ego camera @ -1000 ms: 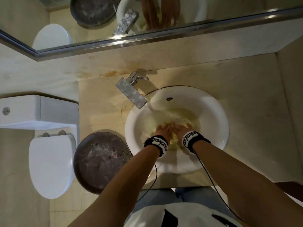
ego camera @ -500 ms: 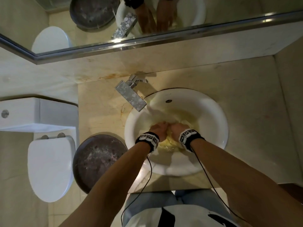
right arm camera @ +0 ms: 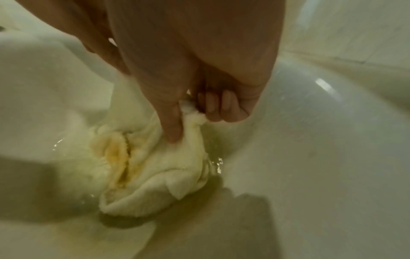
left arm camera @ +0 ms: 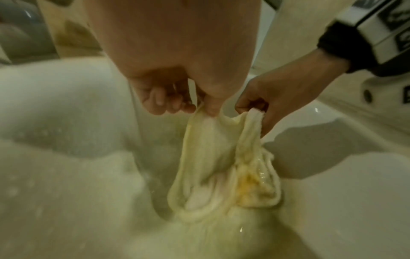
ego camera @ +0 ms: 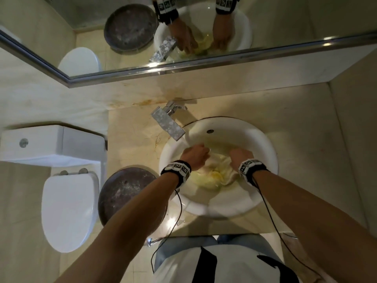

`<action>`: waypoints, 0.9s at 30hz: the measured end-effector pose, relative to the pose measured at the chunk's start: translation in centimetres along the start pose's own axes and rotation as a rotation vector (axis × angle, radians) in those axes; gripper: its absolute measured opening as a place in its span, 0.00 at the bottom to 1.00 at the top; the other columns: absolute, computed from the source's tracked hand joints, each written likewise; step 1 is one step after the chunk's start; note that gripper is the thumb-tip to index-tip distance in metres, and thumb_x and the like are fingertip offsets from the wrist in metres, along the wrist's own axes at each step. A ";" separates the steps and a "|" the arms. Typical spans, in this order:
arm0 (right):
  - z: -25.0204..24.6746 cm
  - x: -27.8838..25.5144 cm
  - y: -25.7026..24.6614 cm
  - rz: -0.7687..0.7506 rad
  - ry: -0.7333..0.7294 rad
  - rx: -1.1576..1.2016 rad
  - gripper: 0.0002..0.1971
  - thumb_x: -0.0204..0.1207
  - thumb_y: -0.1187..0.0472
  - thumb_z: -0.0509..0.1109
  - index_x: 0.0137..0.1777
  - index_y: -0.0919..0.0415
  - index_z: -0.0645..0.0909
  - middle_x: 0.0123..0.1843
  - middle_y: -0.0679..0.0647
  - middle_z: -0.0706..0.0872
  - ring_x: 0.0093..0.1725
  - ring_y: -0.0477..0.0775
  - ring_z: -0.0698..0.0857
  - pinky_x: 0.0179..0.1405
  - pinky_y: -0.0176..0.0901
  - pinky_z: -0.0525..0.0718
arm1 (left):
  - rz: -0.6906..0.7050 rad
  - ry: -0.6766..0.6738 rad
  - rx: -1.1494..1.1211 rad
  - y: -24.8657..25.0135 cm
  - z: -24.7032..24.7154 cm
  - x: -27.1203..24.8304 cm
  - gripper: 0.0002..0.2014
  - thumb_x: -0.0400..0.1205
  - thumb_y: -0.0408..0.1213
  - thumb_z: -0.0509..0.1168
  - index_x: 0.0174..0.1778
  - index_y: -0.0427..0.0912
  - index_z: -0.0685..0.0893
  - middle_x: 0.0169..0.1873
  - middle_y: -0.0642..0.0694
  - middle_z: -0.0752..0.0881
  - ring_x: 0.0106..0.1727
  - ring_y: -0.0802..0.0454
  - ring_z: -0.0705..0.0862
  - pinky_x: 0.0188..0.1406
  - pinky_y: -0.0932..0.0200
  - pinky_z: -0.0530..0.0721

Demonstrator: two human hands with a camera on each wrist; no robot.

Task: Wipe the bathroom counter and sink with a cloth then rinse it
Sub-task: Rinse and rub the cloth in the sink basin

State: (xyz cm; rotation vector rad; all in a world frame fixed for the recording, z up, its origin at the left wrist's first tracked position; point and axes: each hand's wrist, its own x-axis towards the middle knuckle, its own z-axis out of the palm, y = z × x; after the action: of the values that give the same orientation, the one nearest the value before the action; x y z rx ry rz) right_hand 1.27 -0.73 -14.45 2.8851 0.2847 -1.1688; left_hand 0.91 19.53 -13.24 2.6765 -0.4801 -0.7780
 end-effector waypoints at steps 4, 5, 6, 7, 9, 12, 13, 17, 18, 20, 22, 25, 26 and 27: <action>-4.0 -0.4 1.1 0.037 0.086 0.079 0.13 0.80 0.64 0.70 0.63 0.57 0.82 0.66 0.63 0.82 0.57 0.68 0.86 0.54 0.55 0.86 | 0.134 0.156 0.010 1.0 -3.6 0.6 0.14 0.89 0.45 0.55 0.48 0.41 0.82 0.47 0.45 0.81 0.47 0.46 0.80 0.41 0.50 0.82; -4.4 -0.6 1.1 0.030 0.117 0.124 0.09 0.78 0.65 0.67 0.56 0.56 0.81 0.59 0.64 0.84 0.50 0.67 0.87 0.47 0.54 0.88 | 0.148 0.149 0.012 1.5 -4.3 0.6 0.15 0.89 0.45 0.55 0.45 0.41 0.81 0.43 0.45 0.82 0.44 0.46 0.80 0.40 0.50 0.81; -4.6 -0.7 1.1 0.037 0.149 0.158 0.06 0.76 0.66 0.65 0.51 0.57 0.80 0.54 0.65 0.85 0.45 0.66 0.86 0.40 0.52 0.86 | 0.143 0.124 0.003 2.0 -4.7 0.7 0.16 0.89 0.45 0.55 0.42 0.41 0.79 0.39 0.45 0.82 0.40 0.46 0.80 0.38 0.50 0.81; -5.0 -0.9 1.0 0.028 0.142 0.170 0.07 0.76 0.67 0.66 0.51 0.59 0.80 0.53 0.65 0.84 0.45 0.66 0.86 0.38 0.49 0.84 | 0.125 0.085 -0.001 2.4 -4.9 0.7 0.17 0.89 0.45 0.54 0.39 0.40 0.78 0.35 0.45 0.81 0.36 0.47 0.79 0.37 0.49 0.81; -4.6 -1.1 0.9 0.000 0.116 0.136 0.15 0.76 0.70 0.69 0.63 0.63 0.83 0.62 0.64 0.83 0.56 0.67 0.86 0.52 0.49 0.84 | 0.084 -0.018 0.042 3.1 -4.5 0.6 0.20 0.88 0.46 0.55 0.35 0.38 0.79 0.28 0.46 0.80 0.28 0.49 0.76 0.34 0.48 0.82; -3.5 -2.5 0.4 -0.100 -0.015 0.015 0.15 0.81 0.65 0.67 0.67 0.62 0.82 0.62 0.65 0.86 0.59 0.66 0.86 0.52 0.48 0.79 | 0.042 -0.206 0.187 3.5 -2.9 0.1 0.20 0.85 0.47 0.58 0.35 0.38 0.84 0.29 0.46 0.82 0.32 0.46 0.83 0.31 0.54 0.80; -3.0 -2.8 0.2 -0.116 -0.049 -0.002 0.12 0.83 0.60 0.65 0.64 0.61 0.83 0.61 0.65 0.87 0.58 0.66 0.87 0.51 0.48 0.78 | 0.034 -0.255 0.237 3.5 -2.3 -0.2 0.19 0.85 0.48 0.58 0.38 0.38 0.85 0.32 0.46 0.83 0.37 0.44 0.86 0.32 0.56 0.79; 0.9 -2.9 -0.2 -0.143 -0.103 -0.057 0.28 0.83 0.65 0.65 0.83 0.59 0.65 0.62 0.63 0.87 0.57 0.64 0.89 0.53 0.51 0.84 | -0.004 -0.358 0.294 2.7 0.4 -1.1 0.20 0.87 0.47 0.55 0.57 0.37 0.85 0.49 0.40 0.88 0.51 0.40 0.87 0.44 0.53 0.80; 1.9 -2.9 -0.3 -0.161 -0.104 -0.057 0.36 0.83 0.65 0.65 0.88 0.55 0.54 0.60 0.62 0.87 0.54 0.63 0.89 0.50 0.50 0.84 | -0.028 -0.364 0.286 2.4 1.1 -1.3 0.19 0.88 0.45 0.54 0.62 0.38 0.83 0.52 0.39 0.88 0.53 0.39 0.87 0.48 0.52 0.81; 3.9 -2.7 -0.3 -0.191 -0.075 -0.088 0.48 0.81 0.64 0.68 0.89 0.49 0.38 0.60 0.62 0.86 0.52 0.62 0.86 0.47 0.50 0.82 | -0.087 -0.346 0.283 1.7 2.5 -1.5 0.16 0.88 0.41 0.53 0.61 0.40 0.84 0.54 0.41 0.87 0.54 0.41 0.87 0.51 0.51 0.82; 4.5 -2.2 -0.5 -0.195 -0.096 -0.153 0.44 0.80 0.64 0.69 0.90 0.54 0.47 0.72 0.64 0.78 0.67 0.65 0.80 0.58 0.56 0.80 | -0.161 -0.271 0.257 1.2 3.5 -1.4 0.14 0.87 0.37 0.55 0.54 0.40 0.86 0.49 0.43 0.88 0.50 0.41 0.88 0.49 0.51 0.84; 5.1 -1.0 -1.1 -0.222 -0.125 -0.103 0.37 0.80 0.59 0.70 0.86 0.55 0.57 0.88 0.63 0.53 0.85 0.67 0.59 0.76 0.62 0.72 | -0.284 -0.113 0.127 0.6 4.3 -0.7 0.12 0.87 0.35 0.55 0.59 0.38 0.82 0.51 0.40 0.86 0.49 0.39 0.87 0.48 0.49 0.85; 5.5 -0.6 -1.2 -0.214 -0.114 -0.063 0.41 0.78 0.57 0.72 0.87 0.54 0.54 0.90 0.62 0.46 0.86 0.67 0.55 0.77 0.62 0.71 | -0.323 -0.065 0.078 0.4 4.4 -0.4 0.12 0.86 0.33 0.55 0.62 0.37 0.79 0.54 0.39 0.84 0.50 0.38 0.86 0.48 0.47 0.86; 5.8 -0.2 -1.4 -0.200 -0.106 -0.020 0.46 0.78 0.54 0.73 0.89 0.53 0.49 0.90 0.60 0.41 0.87 0.68 0.52 0.79 0.63 0.69 | -0.361 -0.015 0.033 0.3 4.4 -0.1 0.14 0.84 0.31 0.56 0.65 0.37 0.76 0.56 0.38 0.82 0.51 0.37 0.85 0.48 0.45 0.86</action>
State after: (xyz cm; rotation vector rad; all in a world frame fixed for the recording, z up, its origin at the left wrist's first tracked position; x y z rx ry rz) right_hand -3.10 0.15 -18.39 2.8173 0.5896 -1.3330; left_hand -1.76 18.39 -16.61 2.8280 -0.0075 -0.8919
